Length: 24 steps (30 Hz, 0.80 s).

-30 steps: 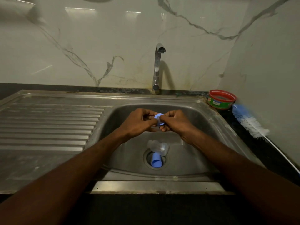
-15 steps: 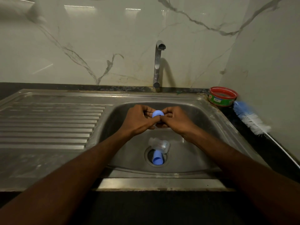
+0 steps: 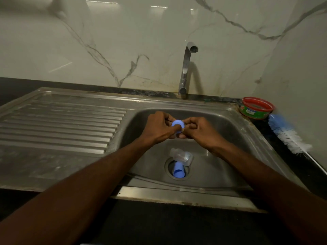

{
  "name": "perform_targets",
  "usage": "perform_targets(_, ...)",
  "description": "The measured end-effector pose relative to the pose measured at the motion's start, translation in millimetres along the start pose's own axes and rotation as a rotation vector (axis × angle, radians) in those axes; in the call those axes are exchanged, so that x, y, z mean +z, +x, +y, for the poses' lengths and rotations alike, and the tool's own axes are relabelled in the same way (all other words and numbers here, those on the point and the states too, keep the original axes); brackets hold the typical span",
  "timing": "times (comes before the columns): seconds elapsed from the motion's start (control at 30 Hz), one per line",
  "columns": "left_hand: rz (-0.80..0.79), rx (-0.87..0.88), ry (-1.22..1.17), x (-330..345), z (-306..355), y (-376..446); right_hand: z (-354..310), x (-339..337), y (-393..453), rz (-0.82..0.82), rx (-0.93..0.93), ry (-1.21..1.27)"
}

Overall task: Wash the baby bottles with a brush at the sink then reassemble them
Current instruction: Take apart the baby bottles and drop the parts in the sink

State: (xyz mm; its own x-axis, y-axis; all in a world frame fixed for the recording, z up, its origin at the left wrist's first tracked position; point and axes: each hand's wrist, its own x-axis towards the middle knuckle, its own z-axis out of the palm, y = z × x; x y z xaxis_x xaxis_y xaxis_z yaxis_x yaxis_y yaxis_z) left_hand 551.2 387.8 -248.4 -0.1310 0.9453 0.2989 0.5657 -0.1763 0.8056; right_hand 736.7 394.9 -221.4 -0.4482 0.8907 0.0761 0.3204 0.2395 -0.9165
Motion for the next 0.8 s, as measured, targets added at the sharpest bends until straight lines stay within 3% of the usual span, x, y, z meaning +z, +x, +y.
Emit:
perform_targets(0.23,-0.139,0.037,0.093,3,7,-6,6,2,0,-0.049,0.151,0.083)
perform_targets(0.37,-0.292,-0.053,-0.139,6,14,-7,7,0,2,0.007,0.158,0.134)
perform_targets(0.47,-0.244,-0.079,-0.304,4,16,-9,10,-2,6,0.003,0.156,0.145)
perform_targets(0.63,-0.143,-0.147,-0.279,0,7,-1,12,-1,8,-0.036,0.113,0.006)
perform_targets(0.73,-0.084,-0.138,-0.152,-1,5,1,20,-6,11,0.001,0.15,-0.114)
perform_targets(0.8,-0.047,-0.124,-0.072,0,6,1,25,-9,13,0.059,0.126,-0.322)
